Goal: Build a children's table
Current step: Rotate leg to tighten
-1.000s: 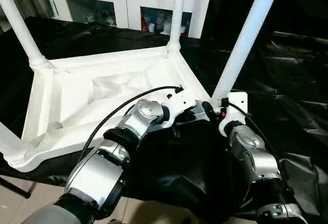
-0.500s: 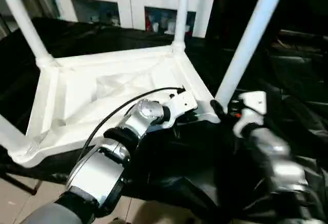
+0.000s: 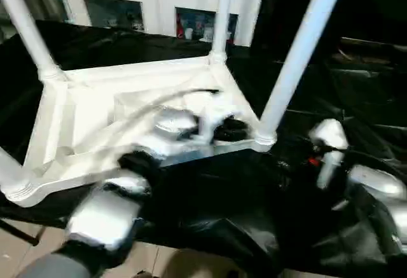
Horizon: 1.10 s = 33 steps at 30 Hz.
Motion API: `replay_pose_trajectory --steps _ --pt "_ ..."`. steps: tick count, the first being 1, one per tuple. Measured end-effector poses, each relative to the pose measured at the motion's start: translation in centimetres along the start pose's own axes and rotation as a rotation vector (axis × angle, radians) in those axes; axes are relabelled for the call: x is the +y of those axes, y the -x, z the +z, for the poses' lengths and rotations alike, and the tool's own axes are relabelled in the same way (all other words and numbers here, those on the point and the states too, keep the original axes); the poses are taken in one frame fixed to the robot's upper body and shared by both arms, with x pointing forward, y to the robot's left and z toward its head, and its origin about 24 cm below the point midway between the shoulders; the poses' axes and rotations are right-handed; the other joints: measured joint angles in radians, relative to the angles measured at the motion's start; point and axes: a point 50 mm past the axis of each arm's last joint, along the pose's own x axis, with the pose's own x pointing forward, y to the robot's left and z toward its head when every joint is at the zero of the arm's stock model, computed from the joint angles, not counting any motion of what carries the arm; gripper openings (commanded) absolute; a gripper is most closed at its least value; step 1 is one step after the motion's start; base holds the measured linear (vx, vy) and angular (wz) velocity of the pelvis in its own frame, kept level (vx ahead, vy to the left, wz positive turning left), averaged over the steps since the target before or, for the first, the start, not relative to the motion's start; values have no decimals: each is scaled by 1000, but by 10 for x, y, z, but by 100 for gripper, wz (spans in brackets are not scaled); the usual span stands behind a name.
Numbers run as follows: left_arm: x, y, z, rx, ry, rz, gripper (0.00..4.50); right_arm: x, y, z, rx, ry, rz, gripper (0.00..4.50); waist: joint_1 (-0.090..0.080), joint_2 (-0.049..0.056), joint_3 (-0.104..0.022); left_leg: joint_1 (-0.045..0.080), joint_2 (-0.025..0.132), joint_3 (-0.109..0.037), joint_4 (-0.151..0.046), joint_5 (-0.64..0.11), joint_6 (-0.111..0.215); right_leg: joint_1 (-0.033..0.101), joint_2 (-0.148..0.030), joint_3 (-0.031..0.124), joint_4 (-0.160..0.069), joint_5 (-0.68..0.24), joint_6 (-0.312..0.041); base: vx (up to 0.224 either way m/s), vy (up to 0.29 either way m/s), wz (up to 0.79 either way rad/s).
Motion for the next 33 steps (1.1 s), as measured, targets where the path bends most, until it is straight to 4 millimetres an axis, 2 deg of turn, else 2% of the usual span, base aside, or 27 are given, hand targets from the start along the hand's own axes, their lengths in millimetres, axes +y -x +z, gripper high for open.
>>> replay_pose_trajectory --steps 3,6,8,10,12,16,21,27,32,33 --pt "-2 28 -14 83 22 -24 145 5 -13 3 -21 -10 29 380 1 -2 0 2 0 1 0 0 0 -2 0 1 1 2 -3 0 0 0" --pt "-14 57 -33 198 67 -81 172 13 -31 6 -63 -31 48 380 1 -7 -1 1 0 1 0 0 0 -4 0 2 1 1 -3 0 0 0" --pt "-20 65 -39 227 85 -93 181 14 -41 4 -72 -48 39 380 7 -10 -1 0 0 2 0 0 -1 -4 0 2 1 0 -4 0 0 0" --pt "-24 68 -38 232 80 -89 202 17 -54 4 -91 -71 36 380 11 -14 -2 0 0 5 0 0 -1 -4 -2 3 1 -1 -5 0 0 0" --pt "-30 71 -40 234 80 -73 217 21 -70 8 -135 -104 24 380 4 -21 -5 1 0 7 0 0 -1 -4 -2 4 1 -1 -5 0 0 0" --pt "-38 73 -42 242 106 -70 245 21 -83 11 -159 -110 -21 380 5 -28 -6 1 1 6 0 1 -2 -4 -1 4 2 -1 -5 0 0 0" --pt "-47 84 -45 322 134 -50 284 6 -112 12 -204 -207 -277 380 -5 -47 -4 -1 1 6 -1 6 -11 -16 0 6 13 -1 -5 0 0 0" --pt "-49 88 -48 361 134 -33 317 -8 -119 10 -214 -255 -459 380 3 -49 -3 -2 1 5 -2 7 -12 -17 0 6 16 -1 -5 0 0 0" --pt "-50 85 -47 378 105 -7 347 -21 -116 10 -237 -271 -591 380 7 -50 -4 -4 1 5 -1 7 -12 -15 0 7 17 -1 -5 0 0 0" --pt "-51 85 -47 384 95 -1 365 -25 -115 10 -247 -273 -625 380 7 -50 -4 -5 1 5 -1 7 -12 -15 0 7 17 -1 -5 0 0 0"
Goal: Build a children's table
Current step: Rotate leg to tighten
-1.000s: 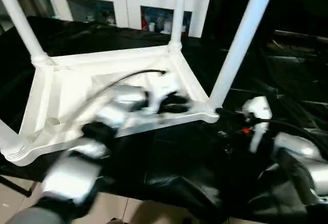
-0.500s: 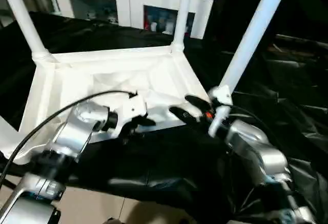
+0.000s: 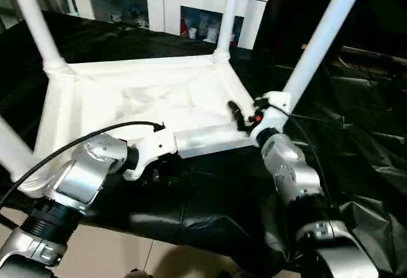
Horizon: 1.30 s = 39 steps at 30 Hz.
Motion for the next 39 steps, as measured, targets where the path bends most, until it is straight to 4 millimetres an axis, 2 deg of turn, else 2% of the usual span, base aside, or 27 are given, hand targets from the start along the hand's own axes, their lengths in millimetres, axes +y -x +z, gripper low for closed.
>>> replay_pose_trajectory --steps 11,24,39 --pt "0 1 -3 50 -113 69 447 -23 -3 6 -57 14 -169 380 0 -1 0 -8 0 -4 2 2 -2 -2 0 -2 1 0 0 0 0 0" --pt "-2 4 -14 58 -207 181 447 -60 9 15 -125 46 -343 380 2 -1 0 -9 1 -4 5 4 -2 -2 0 -2 4 0 0 0 0 0" --pt "3 16 -27 74 -234 258 447 -102 23 28 -165 80 -486 380 -5 -1 0 -8 1 -6 10 4 -2 -3 0 -2 12 -2 3 0 0 0"
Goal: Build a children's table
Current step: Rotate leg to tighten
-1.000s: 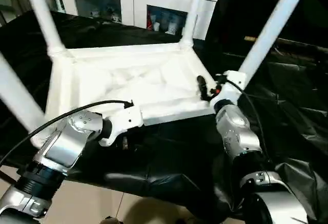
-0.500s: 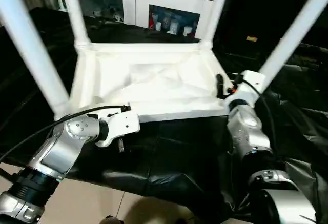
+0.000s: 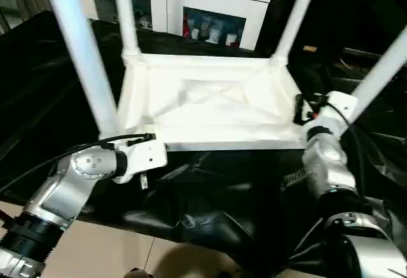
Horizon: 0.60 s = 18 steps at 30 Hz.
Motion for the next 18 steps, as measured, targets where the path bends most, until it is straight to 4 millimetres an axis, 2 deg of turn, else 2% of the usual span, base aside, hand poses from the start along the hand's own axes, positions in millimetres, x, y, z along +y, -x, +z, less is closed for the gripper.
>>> replay_pose_trajectory --steps 5,7,9,12,14,18 --pt "3 8 -10 -11 42 26 447 0 -1 2 -6 -4 59 380 -4 0 0 0 0 -1 1 0 0 -1 0 0 3 -2 3 0 0 0" --pt "-2 16 -11 -168 204 7 447 9 2 2 3 6 182 380 -12 0 0 0 0 -1 1 0 0 -2 0 0 3 -1 3 0 0 0" --pt "-8 22 -6 -297 291 -47 447 19 8 -6 34 23 293 380 -15 -3 -2 0 1 -1 1 0 0 -2 2 0 3 0 0 0 0 0" --pt "-6 36 -7 -358 351 -91 447 36 22 -23 106 54 430 380 -23 -3 -2 -1 2 -1 1 0 0 -3 2 -1 3 2 -3 0 0 0" --pt "-8 48 -16 -341 393 -109 447 36 29 -29 123 82 466 380 -25 -3 -2 -1 2 -1 1 0 0 -3 2 0 3 1 -2 0 0 0" --pt "-13 78 -40 -310 493 -121 447 20 46 -42 150 151 455 380 -26 -4 -3 0 2 -1 1 0 0 -2 2 0 0 -2 3 0 0 0"
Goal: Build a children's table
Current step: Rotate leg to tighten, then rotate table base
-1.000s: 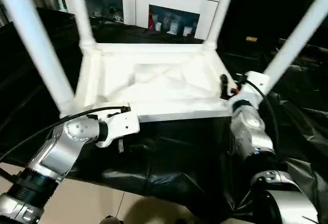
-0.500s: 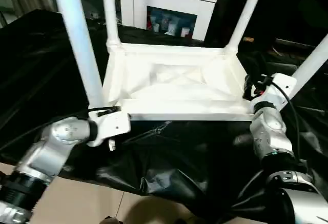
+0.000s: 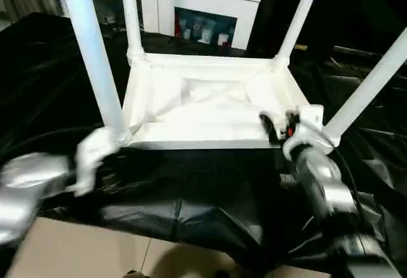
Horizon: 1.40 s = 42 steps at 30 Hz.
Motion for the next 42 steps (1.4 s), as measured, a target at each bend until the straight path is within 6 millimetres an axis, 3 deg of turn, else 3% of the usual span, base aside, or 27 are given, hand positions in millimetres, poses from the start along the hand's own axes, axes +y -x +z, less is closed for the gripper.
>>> replay_pose_trajectory --steps 6,12,23,30,38,42 --pt "15 33 -6 -66 76 119 447 -15 16 -16 48 43 -148 380 -1 -1 -1 1 0 0 0 0 0 1 0 0 0 -1 1 0 0 0" --pt "47 60 2 -228 23 358 447 -23 36 -24 82 15 -166 380 -1 -12 -8 2 0 -3 0 0 0 3 1 0 -1 -1 2 0 0 0" --pt "69 34 14 -432 73 387 447 -23 38 -29 134 34 -159 380 -1 -19 -12 2 -1 -3 0 0 0 3 0 -1 -1 -1 1 0 0 0" --pt "74 12 25 -501 111 331 447 -10 36 -34 206 41 -34 380 4 -19 -13 1 -1 -3 0 0 0 3 0 -1 -1 0 1 0 0 0" --pt "66 -7 33 -547 157 161 447 -8 33 -31 204 52 15 380 10 -19 -13 1 -1 -2 0 0 0 3 -1 -1 -1 -1 1 0 0 0" --pt "50 -17 46 -595 215 -37 447 -11 26 -26 212 74 38 380 15 -19 -13 1 -1 -2 0 0 0 3 -1 -1 -1 2 -3 0 0 0"
